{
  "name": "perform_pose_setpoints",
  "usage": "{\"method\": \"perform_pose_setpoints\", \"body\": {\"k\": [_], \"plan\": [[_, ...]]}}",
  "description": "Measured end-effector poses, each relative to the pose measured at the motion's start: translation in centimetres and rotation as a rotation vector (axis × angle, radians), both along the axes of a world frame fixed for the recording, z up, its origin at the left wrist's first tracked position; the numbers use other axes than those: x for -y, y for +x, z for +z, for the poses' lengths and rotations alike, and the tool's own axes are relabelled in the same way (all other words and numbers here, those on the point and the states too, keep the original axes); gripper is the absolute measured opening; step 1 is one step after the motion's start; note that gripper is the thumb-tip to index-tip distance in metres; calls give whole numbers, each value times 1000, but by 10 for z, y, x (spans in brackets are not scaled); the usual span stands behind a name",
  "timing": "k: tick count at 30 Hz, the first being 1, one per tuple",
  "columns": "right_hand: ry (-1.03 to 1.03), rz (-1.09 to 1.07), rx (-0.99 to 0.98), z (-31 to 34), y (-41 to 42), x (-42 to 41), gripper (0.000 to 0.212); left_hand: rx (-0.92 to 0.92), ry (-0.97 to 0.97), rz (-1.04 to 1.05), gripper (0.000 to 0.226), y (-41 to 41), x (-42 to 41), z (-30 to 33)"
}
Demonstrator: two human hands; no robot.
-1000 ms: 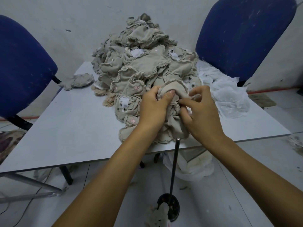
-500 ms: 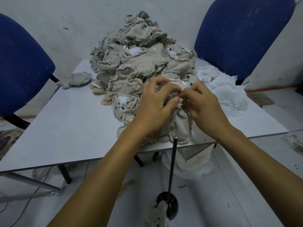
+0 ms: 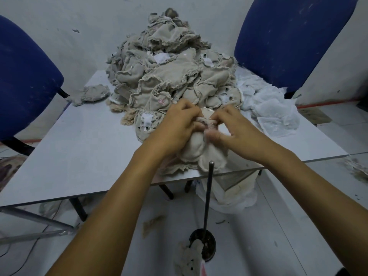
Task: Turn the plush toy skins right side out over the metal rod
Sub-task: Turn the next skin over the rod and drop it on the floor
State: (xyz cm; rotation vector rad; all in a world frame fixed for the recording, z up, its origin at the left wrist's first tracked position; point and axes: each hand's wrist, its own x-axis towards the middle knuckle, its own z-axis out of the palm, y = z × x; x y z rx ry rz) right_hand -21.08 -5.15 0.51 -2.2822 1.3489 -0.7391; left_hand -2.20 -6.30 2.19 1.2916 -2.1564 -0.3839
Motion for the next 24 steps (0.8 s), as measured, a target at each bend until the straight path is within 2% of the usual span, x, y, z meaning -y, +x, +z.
{"method": "perform_pose_setpoints", "body": {"k": [2,3,5,8,11,14,17,19,24], "plan": [[57,19,-97,-3,3,-2,55,-16,-40,32,10,-2,-2,1],[28,19,-121,-4,5,-2,55,2,-35,25,12,-3,-2,1],[-35,3,-84,-4,3,-1,39,20,38,-19,14,-1,-4,1],[-30,-16,83,1,-6,0,10,22,246,-104,27,6,-7,6],[-22,-20,168,0,-4,-1,28,232,304,-132,37,8,-9,7],[110,43,169,-2,-2,-2,27,339,183,-140,28,5,-8,2],[161,119,97,0,-10,-7,13,271,127,-188,17,5,-11,2],[60,142,55,5,-17,-11,3,204,-33,-218,15,6,-16,4],[-424,129,19,10,-18,-38,20,182,-576,-220,16,11,-41,2]]}}
